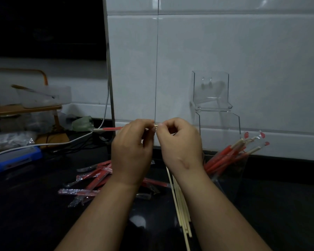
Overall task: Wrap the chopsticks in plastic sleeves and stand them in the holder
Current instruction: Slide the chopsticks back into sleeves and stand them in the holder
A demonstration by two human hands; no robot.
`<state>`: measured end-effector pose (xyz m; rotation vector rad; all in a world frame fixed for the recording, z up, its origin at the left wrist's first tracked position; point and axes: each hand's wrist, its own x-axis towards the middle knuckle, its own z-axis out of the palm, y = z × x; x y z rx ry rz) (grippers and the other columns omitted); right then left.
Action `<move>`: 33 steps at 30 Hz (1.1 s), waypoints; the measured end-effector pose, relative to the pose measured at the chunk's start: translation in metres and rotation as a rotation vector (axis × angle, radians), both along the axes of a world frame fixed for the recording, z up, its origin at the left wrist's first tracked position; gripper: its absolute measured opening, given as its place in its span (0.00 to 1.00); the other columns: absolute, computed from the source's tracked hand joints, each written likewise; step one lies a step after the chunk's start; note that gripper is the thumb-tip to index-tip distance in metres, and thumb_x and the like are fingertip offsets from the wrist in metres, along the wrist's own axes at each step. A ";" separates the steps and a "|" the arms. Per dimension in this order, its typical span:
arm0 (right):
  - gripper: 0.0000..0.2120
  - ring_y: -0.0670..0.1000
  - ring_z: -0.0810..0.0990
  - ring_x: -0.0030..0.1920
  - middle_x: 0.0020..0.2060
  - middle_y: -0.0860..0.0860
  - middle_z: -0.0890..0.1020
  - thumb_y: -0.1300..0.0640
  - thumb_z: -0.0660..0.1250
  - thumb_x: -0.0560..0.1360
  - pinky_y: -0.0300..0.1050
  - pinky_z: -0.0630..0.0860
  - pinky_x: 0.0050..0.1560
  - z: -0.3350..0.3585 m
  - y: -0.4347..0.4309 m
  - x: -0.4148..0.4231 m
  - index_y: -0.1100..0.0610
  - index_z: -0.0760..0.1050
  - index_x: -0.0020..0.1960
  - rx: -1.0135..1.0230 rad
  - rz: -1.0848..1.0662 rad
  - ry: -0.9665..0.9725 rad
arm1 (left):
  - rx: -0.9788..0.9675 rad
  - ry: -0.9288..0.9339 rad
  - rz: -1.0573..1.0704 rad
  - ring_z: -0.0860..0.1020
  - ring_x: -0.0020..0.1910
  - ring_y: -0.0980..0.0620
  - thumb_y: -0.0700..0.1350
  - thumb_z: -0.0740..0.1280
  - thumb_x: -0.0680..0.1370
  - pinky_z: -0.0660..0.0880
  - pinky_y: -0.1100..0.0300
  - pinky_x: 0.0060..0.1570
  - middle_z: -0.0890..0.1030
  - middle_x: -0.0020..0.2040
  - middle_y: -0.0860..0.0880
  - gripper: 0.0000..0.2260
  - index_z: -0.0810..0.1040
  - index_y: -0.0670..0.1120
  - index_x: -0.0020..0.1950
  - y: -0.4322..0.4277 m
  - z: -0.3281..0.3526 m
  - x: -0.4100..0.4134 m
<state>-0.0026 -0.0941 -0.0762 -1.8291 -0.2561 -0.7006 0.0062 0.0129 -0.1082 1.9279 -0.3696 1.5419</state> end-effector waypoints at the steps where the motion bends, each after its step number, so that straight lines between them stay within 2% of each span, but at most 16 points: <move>1: 0.07 0.46 0.77 0.36 0.33 0.46 0.79 0.53 0.66 0.76 0.41 0.71 0.35 0.000 0.000 0.000 0.51 0.77 0.39 -0.002 0.002 -0.001 | -0.005 0.007 0.008 0.78 0.41 0.53 0.44 0.64 0.76 0.73 0.58 0.42 0.83 0.44 0.49 0.08 0.82 0.43 0.50 0.000 0.000 0.000; 5: 0.08 0.45 0.71 0.33 0.32 0.47 0.74 0.54 0.61 0.77 0.41 0.66 0.32 0.003 -0.001 -0.005 0.52 0.73 0.39 0.012 0.013 0.004 | -0.022 0.062 0.049 0.77 0.41 0.56 0.41 0.70 0.76 0.70 0.66 0.43 0.83 0.46 0.50 0.07 0.83 0.44 0.53 0.001 0.001 0.003; 8: 0.09 0.45 0.67 0.30 0.30 0.47 0.71 0.54 0.60 0.75 0.41 0.64 0.29 0.005 -0.002 -0.008 0.54 0.68 0.37 0.047 -0.002 0.012 | 0.019 0.069 0.086 0.76 0.40 0.55 0.42 0.72 0.76 0.70 0.64 0.42 0.83 0.44 0.51 0.05 0.83 0.45 0.50 0.002 0.001 0.005; 10: 0.10 0.44 0.67 0.29 0.29 0.47 0.70 0.56 0.60 0.76 0.35 0.63 0.26 0.006 -0.002 -0.009 0.54 0.67 0.36 0.084 0.005 0.000 | 0.035 0.080 0.099 0.76 0.40 0.54 0.43 0.72 0.76 0.70 0.61 0.41 0.83 0.44 0.51 0.04 0.83 0.46 0.50 0.002 0.001 0.005; 12: 0.09 0.46 0.68 0.30 0.30 0.48 0.72 0.56 0.60 0.76 0.37 0.64 0.27 0.006 -0.003 -0.009 0.56 0.69 0.38 0.121 0.014 -0.006 | 0.031 0.118 0.108 0.78 0.40 0.52 0.43 0.73 0.76 0.72 0.59 0.42 0.83 0.45 0.51 0.05 0.83 0.46 0.52 0.002 0.001 0.006; 14: 0.08 0.50 0.72 0.33 0.34 0.53 0.78 0.57 0.60 0.76 0.42 0.68 0.31 0.006 -0.002 -0.010 0.60 0.72 0.41 0.150 0.037 -0.016 | 0.030 0.161 0.106 0.79 0.41 0.50 0.42 0.74 0.76 0.73 0.58 0.43 0.83 0.46 0.51 0.06 0.83 0.47 0.52 0.002 0.001 0.006; 17: 0.11 0.55 0.78 0.38 0.38 0.56 0.81 0.52 0.58 0.73 0.51 0.74 0.37 0.006 0.001 -0.011 0.59 0.72 0.42 0.194 0.050 -0.048 | 0.033 0.224 0.090 0.78 0.45 0.53 0.42 0.74 0.75 0.72 0.61 0.44 0.82 0.47 0.52 0.07 0.84 0.48 0.52 0.003 0.001 0.007; 20: 0.11 0.52 0.77 0.35 0.37 0.55 0.82 0.51 0.57 0.71 0.50 0.75 0.35 0.005 0.002 -0.012 0.58 0.71 0.40 0.214 0.113 -0.054 | 0.028 0.251 0.110 0.73 0.38 0.54 0.41 0.73 0.75 0.66 0.63 0.40 0.80 0.44 0.52 0.04 0.83 0.48 0.48 0.003 0.001 0.009; 23: 0.12 0.44 0.76 0.33 0.36 0.52 0.82 0.53 0.58 0.80 0.49 0.76 0.35 0.004 0.002 -0.013 0.55 0.75 0.41 0.245 0.196 -0.081 | 0.006 0.237 0.109 0.70 0.37 0.56 0.41 0.73 0.75 0.61 0.67 0.37 0.78 0.41 0.52 0.02 0.82 0.47 0.45 0.004 0.001 0.010; 25: 0.11 0.42 0.77 0.36 0.37 0.49 0.82 0.55 0.59 0.82 0.48 0.78 0.38 0.004 0.001 -0.010 0.54 0.77 0.43 0.205 0.163 -0.101 | -0.062 0.233 0.081 0.71 0.37 0.57 0.41 0.72 0.76 0.64 0.71 0.38 0.77 0.39 0.54 0.03 0.80 0.48 0.44 0.003 0.003 0.007; 27: 0.08 0.42 0.79 0.41 0.41 0.46 0.83 0.59 0.62 0.80 0.41 0.77 0.43 0.003 0.000 -0.006 0.53 0.79 0.47 0.108 0.101 -0.124 | -0.190 0.235 0.015 0.73 0.37 0.56 0.42 0.71 0.77 0.67 0.73 0.39 0.78 0.38 0.55 0.05 0.78 0.51 0.43 0.004 0.004 0.005; 28: 0.08 0.43 0.80 0.44 0.44 0.46 0.83 0.61 0.63 0.79 0.37 0.75 0.45 0.003 -0.001 -0.004 0.52 0.80 0.50 0.034 0.077 -0.129 | -0.273 0.238 -0.044 0.76 0.38 0.56 0.43 0.70 0.77 0.69 0.72 0.40 0.79 0.39 0.55 0.06 0.77 0.53 0.43 0.004 0.005 0.004; 31: 0.11 0.45 0.78 0.50 0.54 0.45 0.81 0.59 0.64 0.79 0.31 0.71 0.46 0.001 -0.001 -0.005 0.51 0.79 0.59 -0.245 0.037 -0.084 | -0.522 0.241 -0.275 0.82 0.42 0.55 0.42 0.70 0.78 0.79 0.58 0.44 0.82 0.42 0.53 0.08 0.76 0.55 0.47 0.004 0.009 0.000; 33: 0.12 0.45 0.77 0.52 0.56 0.45 0.80 0.55 0.65 0.80 0.34 0.72 0.50 0.000 0.001 -0.008 0.50 0.77 0.63 -0.356 0.025 -0.083 | -0.619 0.227 -0.392 0.82 0.41 0.55 0.38 0.69 0.79 0.80 0.59 0.43 0.82 0.43 0.52 0.09 0.76 0.53 0.49 0.003 0.011 -0.004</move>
